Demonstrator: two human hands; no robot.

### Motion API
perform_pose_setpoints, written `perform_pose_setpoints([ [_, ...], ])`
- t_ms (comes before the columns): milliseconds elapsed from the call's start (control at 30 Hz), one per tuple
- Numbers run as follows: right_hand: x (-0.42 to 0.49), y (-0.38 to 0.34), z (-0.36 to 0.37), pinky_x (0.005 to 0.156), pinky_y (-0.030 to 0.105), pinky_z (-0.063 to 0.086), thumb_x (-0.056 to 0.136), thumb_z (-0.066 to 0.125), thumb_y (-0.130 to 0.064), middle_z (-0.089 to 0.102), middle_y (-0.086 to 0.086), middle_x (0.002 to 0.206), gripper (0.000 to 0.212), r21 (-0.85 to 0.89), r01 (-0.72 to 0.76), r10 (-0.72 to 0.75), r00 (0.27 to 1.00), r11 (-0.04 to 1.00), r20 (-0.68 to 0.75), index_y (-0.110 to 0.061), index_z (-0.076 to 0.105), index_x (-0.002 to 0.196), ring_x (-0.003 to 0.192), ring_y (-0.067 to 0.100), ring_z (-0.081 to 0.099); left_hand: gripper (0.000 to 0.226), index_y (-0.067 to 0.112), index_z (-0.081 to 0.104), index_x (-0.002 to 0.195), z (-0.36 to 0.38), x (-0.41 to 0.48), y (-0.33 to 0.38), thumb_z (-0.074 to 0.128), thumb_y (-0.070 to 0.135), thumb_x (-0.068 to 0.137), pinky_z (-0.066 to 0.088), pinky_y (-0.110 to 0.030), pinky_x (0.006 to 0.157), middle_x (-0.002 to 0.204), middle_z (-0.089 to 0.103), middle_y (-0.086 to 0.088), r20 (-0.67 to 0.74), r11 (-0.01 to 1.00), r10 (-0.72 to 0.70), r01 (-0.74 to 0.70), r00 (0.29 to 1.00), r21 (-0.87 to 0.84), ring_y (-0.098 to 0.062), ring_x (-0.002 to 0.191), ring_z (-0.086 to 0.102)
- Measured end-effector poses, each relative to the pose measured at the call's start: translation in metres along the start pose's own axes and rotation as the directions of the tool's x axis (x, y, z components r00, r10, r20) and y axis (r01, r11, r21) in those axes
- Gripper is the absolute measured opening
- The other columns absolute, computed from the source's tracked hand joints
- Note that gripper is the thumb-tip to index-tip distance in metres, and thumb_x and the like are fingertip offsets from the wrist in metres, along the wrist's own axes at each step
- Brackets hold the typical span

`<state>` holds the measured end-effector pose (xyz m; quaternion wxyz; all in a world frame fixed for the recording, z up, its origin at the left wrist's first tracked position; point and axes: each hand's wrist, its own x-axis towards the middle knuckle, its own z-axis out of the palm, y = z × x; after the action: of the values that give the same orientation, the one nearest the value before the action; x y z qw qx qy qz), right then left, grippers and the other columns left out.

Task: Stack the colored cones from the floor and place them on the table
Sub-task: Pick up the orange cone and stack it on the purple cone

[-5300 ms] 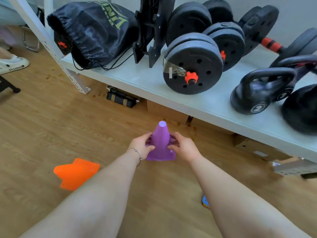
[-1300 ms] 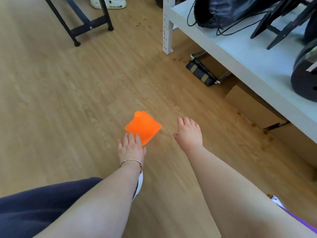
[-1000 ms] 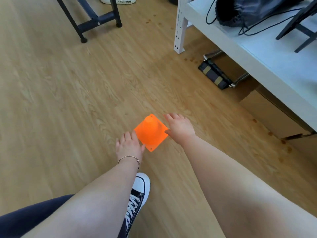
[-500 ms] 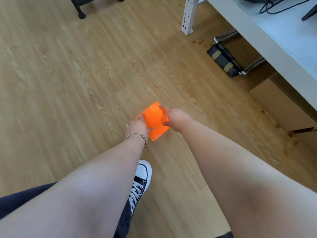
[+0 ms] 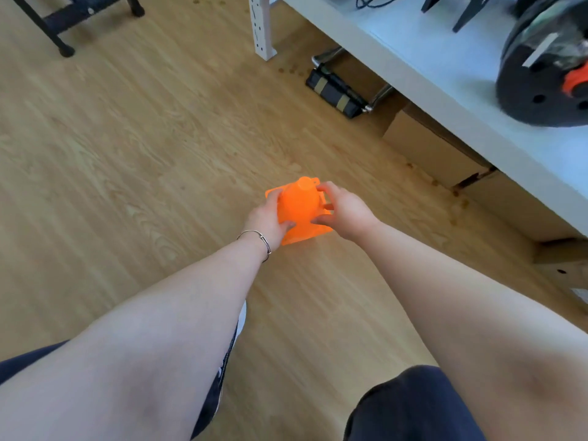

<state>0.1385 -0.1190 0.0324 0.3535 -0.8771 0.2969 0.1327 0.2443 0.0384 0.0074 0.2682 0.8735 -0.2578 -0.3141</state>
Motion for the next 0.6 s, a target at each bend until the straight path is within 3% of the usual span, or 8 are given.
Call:
perform_pose_setpoints([
  [200, -0.059, 0.042, -0.039, 0.093, 0.039, 0.053, 0.078, 0.081, -0.026, 0.059, 0.004, 0.136, 0.075, 0.167, -0.064, 0.078, 0.994, 0.984, -0.075, -0.028, 0.041, 0.141, 0.113, 0.022, 0.063, 0.072, 0.025, 0.036, 0.140, 0.024, -0.015, 0.056, 0.073, 0.024, 0.078, 0.043, -0.039, 0.101, 0.138, 0.054, -0.005, 0.073, 0.994, 0.109, -0.111, 0.991, 0.024, -0.026, 0.125, 0.052],
  [467, -0.141, 0.092, -0.091, 0.091, 0.040, 0.054, 0.076, 0.082, -0.032, 0.064, -0.001, 0.124, 0.070, 0.161, -0.137, 0.157, 0.981, 0.977, -0.116, -0.041, 0.044, 0.134, 0.102, 0.019, 0.066, 0.073, 0.017, 0.042, 0.140, 0.057, -0.051, 0.135, 0.076, 0.018, 0.075, 0.043, -0.040, 0.104, 0.137, 0.047, -0.010, 0.209, 0.958, 0.264, -0.281, 0.942, 0.053, -0.024, 0.123, 0.051],
  [600, -0.185, 0.110, -0.117, 0.090, 0.036, 0.053, 0.073, 0.083, -0.031, 0.064, 0.001, 0.123, 0.068, 0.183, -0.128, 0.163, 0.968, 0.975, -0.192, -0.032, 0.047, 0.131, 0.099, 0.021, 0.067, 0.077, 0.023, 0.043, 0.141, 0.064, -0.069, 0.177, 0.078, 0.021, 0.073, 0.046, -0.040, 0.102, 0.136, 0.050, -0.005, 0.245, 0.935, 0.337, -0.355, 0.909, 0.030, -0.020, 0.121, 0.054],
])
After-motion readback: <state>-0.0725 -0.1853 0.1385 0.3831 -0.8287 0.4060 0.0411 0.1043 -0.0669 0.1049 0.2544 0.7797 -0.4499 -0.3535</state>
